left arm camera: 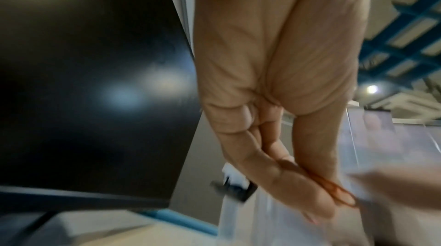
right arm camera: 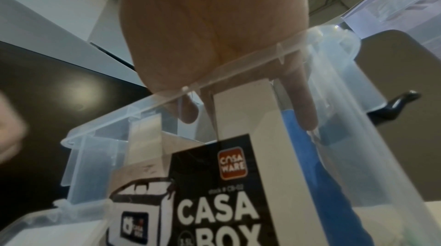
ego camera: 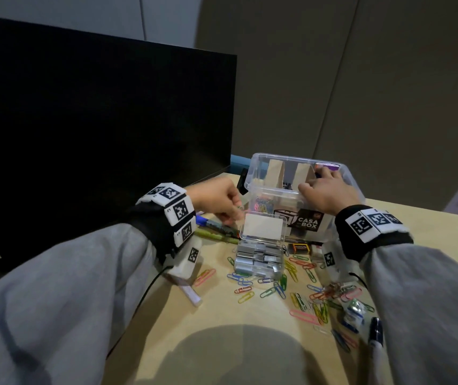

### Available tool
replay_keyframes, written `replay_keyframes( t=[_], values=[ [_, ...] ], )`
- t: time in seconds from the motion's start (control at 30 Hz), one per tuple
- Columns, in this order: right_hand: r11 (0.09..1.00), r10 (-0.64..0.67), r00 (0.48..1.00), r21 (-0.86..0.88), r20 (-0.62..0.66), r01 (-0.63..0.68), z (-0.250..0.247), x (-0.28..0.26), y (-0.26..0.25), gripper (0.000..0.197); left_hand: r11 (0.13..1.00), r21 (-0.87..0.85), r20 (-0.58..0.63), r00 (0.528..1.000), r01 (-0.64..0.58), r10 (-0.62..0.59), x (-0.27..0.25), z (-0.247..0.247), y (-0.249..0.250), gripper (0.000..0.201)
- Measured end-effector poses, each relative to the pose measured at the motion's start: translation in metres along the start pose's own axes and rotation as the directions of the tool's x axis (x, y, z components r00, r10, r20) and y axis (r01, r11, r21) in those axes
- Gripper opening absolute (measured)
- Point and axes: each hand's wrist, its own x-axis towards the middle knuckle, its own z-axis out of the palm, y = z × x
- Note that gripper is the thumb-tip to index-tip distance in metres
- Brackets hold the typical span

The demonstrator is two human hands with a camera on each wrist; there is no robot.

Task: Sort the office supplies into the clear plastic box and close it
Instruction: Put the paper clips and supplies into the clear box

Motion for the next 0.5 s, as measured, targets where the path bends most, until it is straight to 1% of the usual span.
replay_keyframes(
  t=[0.1,0.17,0.23,0.3,0.37,0.43,0.5],
  values=[
    [1.000,-0.006,1.000,0.004,0.008,0.006,0.000,0.000,0.000,0.052,0.989,-0.091,-0.118,0.988,-0.114,0.103,0.010,-0.014,0.026,0.008],
    [1.000,-0.008,1.000,0.009,0.009,0.008,0.000,0.000,0.000,0.052,0.982,-0.105,-0.214,0.968,-0.158,0.133,0.021,-0.018,0.042,0.010],
    [1.000,-0.012,1.000,0.010,0.004,0.012,0.000,0.001,0.001,0.052,0.982,-0.078,-0.309,0.941,-0.170,0.138,0.034,-0.016,0.054,0.010],
    [1.000,-0.012,1.000,0.012,0.001,0.012,0.001,0.001,0.001,0.052,0.988,-0.029,-0.395,0.910,-0.149,0.126,0.049,-0.010,0.061,0.013],
    [1.000,-0.008,1.000,0.012,0.003,0.008,0.001,0.000,0.001,0.052,0.992,0.061,-0.446,0.886,-0.113,0.128,0.065,-0.003,0.063,0.014],
    [1.000,-0.004,1.000,0.011,0.004,0.004,0.001,0.000,0.001,0.052,0.981,0.184,-0.453,0.880,-0.063,0.141,0.078,0.005,0.061,0.011],
    [1.000,-0.004,1.000,0.015,0.003,0.004,0.001,0.000,0.001,0.053,0.954,0.299,-0.423,0.894,-0.014,0.145,0.084,0.012,0.059,0.009]
  ],
)
